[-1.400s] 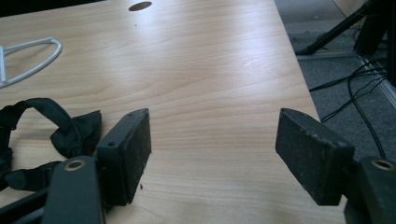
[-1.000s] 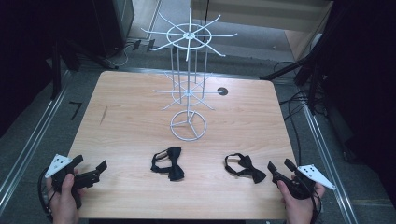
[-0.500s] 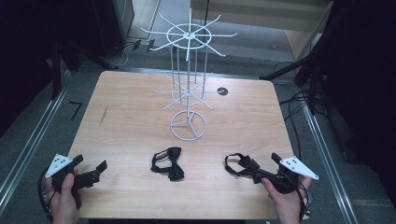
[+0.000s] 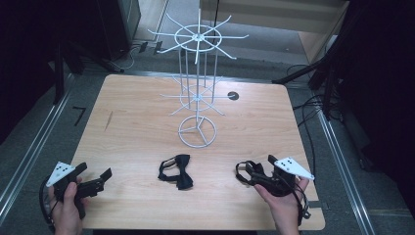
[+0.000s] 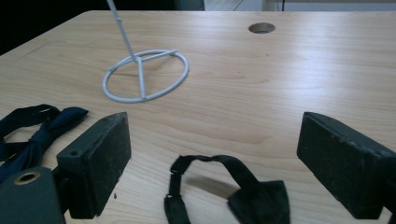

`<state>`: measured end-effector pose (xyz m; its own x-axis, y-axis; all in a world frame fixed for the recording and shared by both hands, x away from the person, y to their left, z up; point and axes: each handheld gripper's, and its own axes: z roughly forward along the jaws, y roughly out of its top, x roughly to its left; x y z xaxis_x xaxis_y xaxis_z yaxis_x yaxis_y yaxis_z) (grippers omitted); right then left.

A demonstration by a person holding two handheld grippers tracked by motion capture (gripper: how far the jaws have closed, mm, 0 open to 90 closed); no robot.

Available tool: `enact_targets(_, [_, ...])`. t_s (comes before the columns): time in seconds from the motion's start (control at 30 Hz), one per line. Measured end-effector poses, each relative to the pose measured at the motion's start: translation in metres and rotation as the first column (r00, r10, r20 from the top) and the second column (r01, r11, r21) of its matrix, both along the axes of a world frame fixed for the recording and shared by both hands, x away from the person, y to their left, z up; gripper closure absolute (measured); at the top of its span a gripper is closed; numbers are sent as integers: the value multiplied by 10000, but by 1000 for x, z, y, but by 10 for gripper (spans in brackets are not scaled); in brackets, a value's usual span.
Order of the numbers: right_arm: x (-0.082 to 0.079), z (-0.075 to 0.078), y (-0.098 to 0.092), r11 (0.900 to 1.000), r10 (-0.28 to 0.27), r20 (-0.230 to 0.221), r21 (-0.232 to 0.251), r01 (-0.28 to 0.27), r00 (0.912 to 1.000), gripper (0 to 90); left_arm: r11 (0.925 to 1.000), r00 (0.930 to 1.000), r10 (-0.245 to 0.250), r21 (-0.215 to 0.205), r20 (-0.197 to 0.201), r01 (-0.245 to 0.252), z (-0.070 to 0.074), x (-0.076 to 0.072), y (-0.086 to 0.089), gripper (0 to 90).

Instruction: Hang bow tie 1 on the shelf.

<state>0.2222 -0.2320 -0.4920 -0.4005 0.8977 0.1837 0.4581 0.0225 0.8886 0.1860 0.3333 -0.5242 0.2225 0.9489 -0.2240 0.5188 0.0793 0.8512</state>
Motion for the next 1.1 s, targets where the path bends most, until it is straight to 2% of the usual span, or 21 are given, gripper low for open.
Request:
enact_targets(0.13, [3,0,11,9999,105,6,-96,-105,9999,79,10000,10000,29,-8,17,-29,0,0,0,0])
enact_targets(0.23, [6,-1,17,10000,26,-74,-27,-27,10000,77,10000,10000,-1,-8,-5,1,0,0,0,0])
enact_targets(0.5, [9,0,34,9996,263,-148,59,-262,9995,77,10000,10000,2,9,9,-2,0,0,0,0])
enact_targets(0.83, [10,5,55,9991,425,82,35,-425,9991,85,10000,10000,-5,-38,-9,5,0,0,0,0])
enact_targets(1.1, [9,6,76,9968,792,166,-92,-791,9967,107,10000,10000,-9,-15,-6,9,0,0,0,0])
